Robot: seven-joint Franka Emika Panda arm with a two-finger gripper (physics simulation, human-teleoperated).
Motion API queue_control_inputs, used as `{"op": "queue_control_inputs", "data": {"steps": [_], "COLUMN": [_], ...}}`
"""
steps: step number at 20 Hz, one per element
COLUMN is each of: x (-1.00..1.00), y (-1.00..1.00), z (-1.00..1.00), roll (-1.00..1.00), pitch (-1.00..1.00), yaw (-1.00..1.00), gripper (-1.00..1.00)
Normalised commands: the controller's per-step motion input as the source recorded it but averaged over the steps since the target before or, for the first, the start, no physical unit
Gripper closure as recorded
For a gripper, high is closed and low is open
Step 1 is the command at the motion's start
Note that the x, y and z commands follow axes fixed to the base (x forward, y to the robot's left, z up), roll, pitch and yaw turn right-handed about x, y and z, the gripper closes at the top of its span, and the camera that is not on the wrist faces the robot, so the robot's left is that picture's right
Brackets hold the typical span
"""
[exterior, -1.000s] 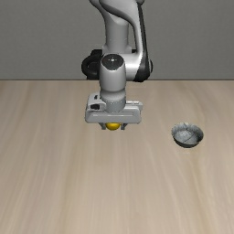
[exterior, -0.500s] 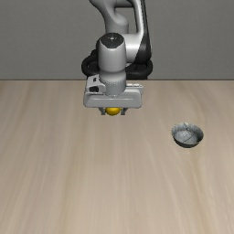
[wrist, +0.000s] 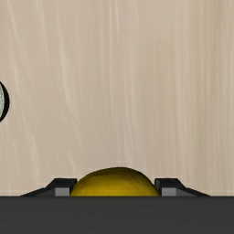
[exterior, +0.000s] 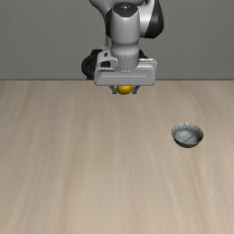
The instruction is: Pick the lemon and place it on the bowl
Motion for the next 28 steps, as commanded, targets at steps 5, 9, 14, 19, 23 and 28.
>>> {"op": "queue_control_inputs", "data": {"steps": [5,9,14,19,23,28], "x": [0.00,0.00,0.00,0.60,0.75,0.00], "y": [1.00,1.00,1.00,0.40,0.00,0.00], "z": [0.00,0.00,0.00,0.00,0.00,0.00], "roll": [0.00,0.00,0.00,0.00,0.00,0.00], "pitch": [0.00,0.00,0.00,0.00,0.00,0.00], "yaw": [0.00,0.00,0.00,0.00,0.00,0.00], "gripper": [1.00,1.00,1.00,1.00,-1.00,-1.00]}}
